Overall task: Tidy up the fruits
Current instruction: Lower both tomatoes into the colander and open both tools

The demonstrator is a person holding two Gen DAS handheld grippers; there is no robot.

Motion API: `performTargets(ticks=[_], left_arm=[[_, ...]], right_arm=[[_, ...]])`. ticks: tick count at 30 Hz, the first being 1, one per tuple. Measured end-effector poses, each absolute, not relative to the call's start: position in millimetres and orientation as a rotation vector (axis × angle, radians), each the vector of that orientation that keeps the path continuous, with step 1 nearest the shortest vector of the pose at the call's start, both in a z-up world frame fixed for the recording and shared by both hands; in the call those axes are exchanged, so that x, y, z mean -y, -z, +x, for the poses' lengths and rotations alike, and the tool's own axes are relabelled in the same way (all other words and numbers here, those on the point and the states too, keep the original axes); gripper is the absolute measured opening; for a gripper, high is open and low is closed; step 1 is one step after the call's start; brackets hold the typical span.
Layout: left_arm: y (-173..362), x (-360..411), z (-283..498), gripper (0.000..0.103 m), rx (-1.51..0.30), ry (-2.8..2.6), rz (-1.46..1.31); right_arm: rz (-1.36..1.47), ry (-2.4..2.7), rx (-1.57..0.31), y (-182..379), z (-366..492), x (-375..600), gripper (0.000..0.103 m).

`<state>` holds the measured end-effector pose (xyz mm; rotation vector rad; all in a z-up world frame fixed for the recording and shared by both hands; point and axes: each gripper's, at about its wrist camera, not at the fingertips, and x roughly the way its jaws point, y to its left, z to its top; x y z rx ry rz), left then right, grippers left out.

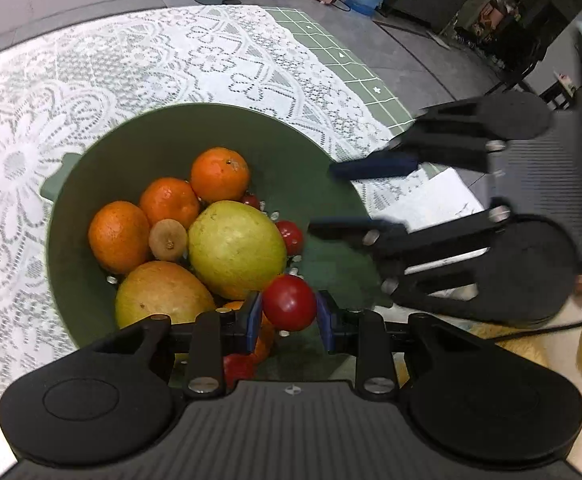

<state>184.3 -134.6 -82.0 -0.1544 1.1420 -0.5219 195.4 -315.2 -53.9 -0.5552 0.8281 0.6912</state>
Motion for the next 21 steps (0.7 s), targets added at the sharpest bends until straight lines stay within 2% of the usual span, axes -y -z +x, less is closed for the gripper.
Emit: performTargets(ticks=[3,11,21], left_arm=[[87,137,186,0.032,-1.152,0.528,-0.178],[97,147,190,0.032,-1.140,0.506,-0.235],[103,153,187,0.034,-1.142,0.497,-0.243]], right_arm=[[-0.388,-0.591,-0.810,43,189,329,0.044],[-0.013,-0.325,-0.886,54,176,359,0.047],[0.087,-0.265,-0.897,64,164,366,0.047]])
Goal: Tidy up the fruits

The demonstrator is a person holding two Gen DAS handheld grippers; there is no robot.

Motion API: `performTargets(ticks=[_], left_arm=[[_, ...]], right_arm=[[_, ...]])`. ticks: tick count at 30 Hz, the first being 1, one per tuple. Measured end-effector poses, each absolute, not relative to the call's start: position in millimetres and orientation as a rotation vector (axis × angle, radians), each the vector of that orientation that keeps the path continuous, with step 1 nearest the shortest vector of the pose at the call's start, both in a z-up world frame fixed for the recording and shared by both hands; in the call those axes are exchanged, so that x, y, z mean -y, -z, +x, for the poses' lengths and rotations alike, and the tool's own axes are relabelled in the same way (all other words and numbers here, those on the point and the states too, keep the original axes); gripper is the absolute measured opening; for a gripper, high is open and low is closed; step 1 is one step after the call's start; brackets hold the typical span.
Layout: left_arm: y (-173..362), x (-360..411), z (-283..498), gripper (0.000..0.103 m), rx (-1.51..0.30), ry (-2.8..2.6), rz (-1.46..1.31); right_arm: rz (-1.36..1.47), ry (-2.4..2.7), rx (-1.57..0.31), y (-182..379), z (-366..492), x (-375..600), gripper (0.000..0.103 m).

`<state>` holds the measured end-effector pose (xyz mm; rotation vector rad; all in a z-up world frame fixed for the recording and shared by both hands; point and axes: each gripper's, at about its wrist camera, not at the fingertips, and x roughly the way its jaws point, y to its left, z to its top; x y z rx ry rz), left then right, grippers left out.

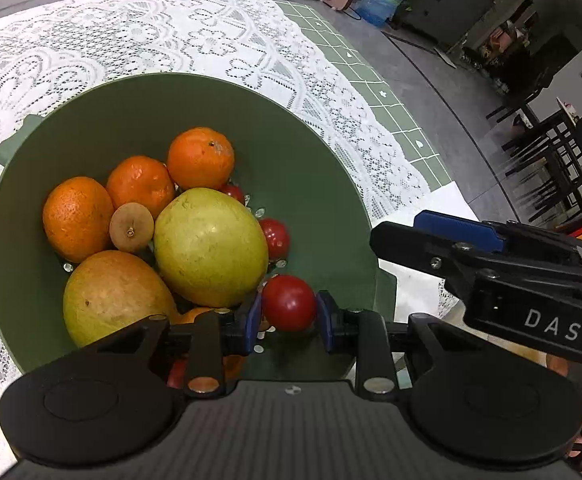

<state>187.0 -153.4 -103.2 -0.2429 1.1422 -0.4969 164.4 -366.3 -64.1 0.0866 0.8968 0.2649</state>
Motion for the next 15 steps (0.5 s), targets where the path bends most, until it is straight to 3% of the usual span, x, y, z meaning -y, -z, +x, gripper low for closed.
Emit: performTargets(ticks=[5,11,15], left_arm=[[96,148,182,0.052,-1.133,0.483,-0.241],[74,132,162,0.055,-1.057,0.491,-0.211],[53,114,142,0.055,-0.974,0.444,-0.189]], right_arm=[[0.108,-0.265,-0.886,59,161,366,0.049],[0.143,-0.259,-0.841,44,152,361,0.054],[0.145,-0.274,-0.795,31,143,350,0.065]])
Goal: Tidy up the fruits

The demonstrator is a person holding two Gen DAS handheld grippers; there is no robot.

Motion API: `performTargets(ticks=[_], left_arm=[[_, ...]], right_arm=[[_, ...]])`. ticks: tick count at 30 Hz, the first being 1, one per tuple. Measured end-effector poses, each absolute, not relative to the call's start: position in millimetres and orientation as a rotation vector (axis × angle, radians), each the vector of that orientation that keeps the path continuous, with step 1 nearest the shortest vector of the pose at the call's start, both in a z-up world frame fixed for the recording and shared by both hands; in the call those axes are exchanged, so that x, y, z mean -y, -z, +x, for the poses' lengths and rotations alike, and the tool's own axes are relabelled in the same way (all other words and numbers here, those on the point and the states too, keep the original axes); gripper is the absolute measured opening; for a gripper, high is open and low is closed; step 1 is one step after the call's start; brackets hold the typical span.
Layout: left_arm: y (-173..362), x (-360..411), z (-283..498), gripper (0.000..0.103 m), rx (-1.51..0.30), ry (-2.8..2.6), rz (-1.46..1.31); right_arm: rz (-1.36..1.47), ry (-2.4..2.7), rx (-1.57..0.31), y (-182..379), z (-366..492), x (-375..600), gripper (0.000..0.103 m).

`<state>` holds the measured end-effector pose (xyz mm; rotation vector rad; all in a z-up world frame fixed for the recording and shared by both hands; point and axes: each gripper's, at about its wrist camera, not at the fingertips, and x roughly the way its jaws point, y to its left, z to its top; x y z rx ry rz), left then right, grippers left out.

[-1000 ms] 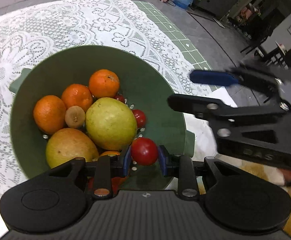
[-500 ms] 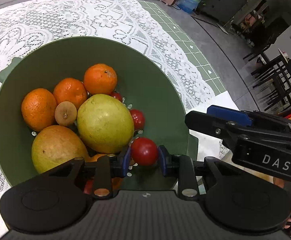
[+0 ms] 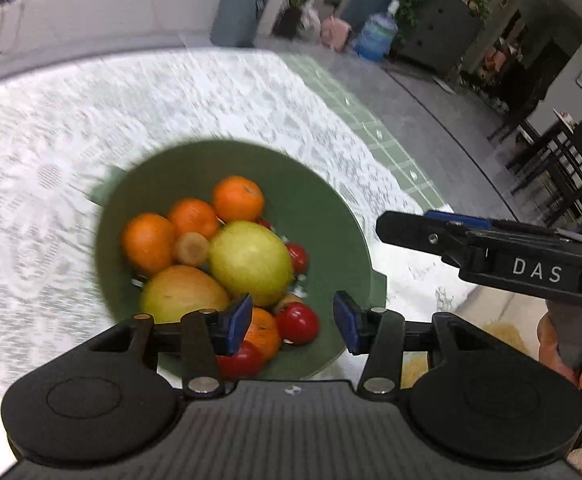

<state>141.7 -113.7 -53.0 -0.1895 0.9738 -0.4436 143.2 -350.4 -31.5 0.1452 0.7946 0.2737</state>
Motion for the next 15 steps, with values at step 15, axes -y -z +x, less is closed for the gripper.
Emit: performTargets(ticks=[15], left_arm=[[-37,52,62,0.073,-0.544,0.171,0.036]], right_arm=[[0.072,-0.311,-0.587,-17,86,276,0.085]])
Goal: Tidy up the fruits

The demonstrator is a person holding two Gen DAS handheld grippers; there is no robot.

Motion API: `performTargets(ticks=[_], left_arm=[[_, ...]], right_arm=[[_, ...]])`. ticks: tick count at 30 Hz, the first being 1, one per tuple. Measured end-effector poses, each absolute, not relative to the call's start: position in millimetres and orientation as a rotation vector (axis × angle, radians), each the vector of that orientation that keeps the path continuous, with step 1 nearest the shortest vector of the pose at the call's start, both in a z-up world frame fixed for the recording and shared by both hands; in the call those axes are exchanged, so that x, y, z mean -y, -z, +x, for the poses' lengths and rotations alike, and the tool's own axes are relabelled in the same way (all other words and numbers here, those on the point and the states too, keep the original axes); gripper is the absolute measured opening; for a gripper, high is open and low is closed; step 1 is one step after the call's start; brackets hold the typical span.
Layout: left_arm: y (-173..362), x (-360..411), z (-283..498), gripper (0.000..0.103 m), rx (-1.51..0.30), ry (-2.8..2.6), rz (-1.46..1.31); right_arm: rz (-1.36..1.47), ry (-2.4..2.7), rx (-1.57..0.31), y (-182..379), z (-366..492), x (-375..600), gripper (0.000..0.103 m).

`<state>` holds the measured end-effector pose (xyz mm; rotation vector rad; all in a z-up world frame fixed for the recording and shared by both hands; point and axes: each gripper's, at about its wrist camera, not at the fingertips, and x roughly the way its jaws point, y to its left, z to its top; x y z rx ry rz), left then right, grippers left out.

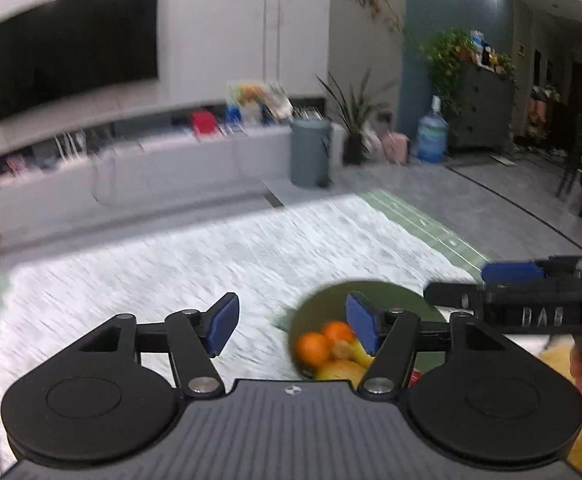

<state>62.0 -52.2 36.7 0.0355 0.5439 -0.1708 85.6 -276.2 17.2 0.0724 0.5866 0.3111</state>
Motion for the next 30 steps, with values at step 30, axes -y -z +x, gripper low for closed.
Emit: performTargets(ticks=[30], left_arm=[[7,5,35,0.074,-0.657,0.017,0.050]], right_arm=[[-0.055,-0.172,-0.708,25,45,207,0.099]])
